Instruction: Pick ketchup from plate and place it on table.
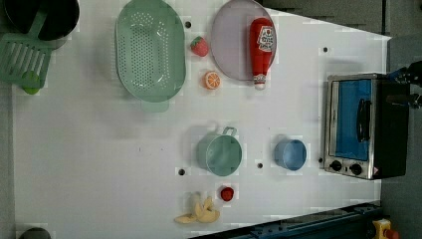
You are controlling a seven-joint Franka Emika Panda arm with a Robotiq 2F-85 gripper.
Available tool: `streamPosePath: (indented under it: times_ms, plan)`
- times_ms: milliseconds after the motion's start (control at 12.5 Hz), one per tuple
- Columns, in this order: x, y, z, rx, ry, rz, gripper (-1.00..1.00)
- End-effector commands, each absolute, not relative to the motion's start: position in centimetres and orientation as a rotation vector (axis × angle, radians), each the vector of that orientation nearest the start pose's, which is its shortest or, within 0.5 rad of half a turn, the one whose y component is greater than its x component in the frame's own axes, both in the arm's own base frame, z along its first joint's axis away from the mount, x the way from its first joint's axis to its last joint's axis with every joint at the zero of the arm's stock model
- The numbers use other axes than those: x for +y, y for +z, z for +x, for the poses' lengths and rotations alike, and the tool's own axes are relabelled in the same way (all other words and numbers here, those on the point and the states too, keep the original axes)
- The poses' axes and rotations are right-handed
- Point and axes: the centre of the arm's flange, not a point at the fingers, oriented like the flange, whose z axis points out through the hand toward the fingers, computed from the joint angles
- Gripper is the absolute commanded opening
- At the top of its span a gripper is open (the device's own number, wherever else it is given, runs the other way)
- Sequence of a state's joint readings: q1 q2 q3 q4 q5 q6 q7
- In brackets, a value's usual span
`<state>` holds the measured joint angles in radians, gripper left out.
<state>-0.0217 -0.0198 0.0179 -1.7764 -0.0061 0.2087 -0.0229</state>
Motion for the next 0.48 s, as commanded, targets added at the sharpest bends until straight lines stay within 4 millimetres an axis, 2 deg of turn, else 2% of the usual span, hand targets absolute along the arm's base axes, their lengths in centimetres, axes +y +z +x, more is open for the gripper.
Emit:
streamPosePath:
  times_ms: [80, 240, 480]
  plan:
    - [-1.8, 55.5, 51.4, 1.23, 0.083, -2.89, 0.59]
    - [-1.6, 54.3, 52.1, 1.215, 0.096, -2.898, 1.0]
    - [-0.7, 50.7, 55.0, 1.135, 0.061, -2.917, 1.0]
